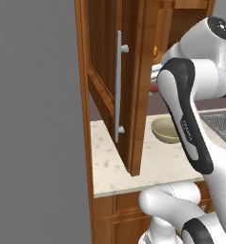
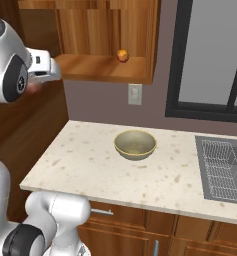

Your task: Pick the peachs from the cabinet and place them in one bowl. Pick the squash from the sink and place it in the other bowl.

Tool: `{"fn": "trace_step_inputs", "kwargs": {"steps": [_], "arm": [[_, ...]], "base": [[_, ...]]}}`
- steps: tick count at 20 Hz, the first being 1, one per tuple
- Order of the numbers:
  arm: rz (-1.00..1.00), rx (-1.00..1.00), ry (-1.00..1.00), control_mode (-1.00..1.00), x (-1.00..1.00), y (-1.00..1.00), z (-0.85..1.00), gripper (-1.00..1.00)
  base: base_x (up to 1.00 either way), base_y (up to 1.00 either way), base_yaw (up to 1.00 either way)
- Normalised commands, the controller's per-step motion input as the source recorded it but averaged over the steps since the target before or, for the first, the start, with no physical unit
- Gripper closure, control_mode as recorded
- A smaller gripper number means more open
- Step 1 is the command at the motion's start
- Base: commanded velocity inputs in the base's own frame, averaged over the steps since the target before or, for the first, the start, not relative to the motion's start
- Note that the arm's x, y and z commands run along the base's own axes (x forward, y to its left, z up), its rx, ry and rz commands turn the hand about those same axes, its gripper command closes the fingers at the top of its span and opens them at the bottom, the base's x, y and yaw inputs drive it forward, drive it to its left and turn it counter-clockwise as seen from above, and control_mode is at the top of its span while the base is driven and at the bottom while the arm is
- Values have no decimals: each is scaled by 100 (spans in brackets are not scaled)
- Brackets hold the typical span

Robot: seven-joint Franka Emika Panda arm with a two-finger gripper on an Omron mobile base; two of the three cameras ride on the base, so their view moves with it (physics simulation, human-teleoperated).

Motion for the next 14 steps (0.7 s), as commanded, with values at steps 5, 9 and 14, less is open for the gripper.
{"fn": "trace_step_inputs", "kwargs": {"steps": [5,9,14], "arm": [[-11,-4,25,-100,0,-20,-51,100],[-12,0,6,-100,-2,-17,-55,100],[-11,0,0,-100,-1,-17,-55,100]], "base": [[0,0,0],[0,0,0],[0,0,0]]}}
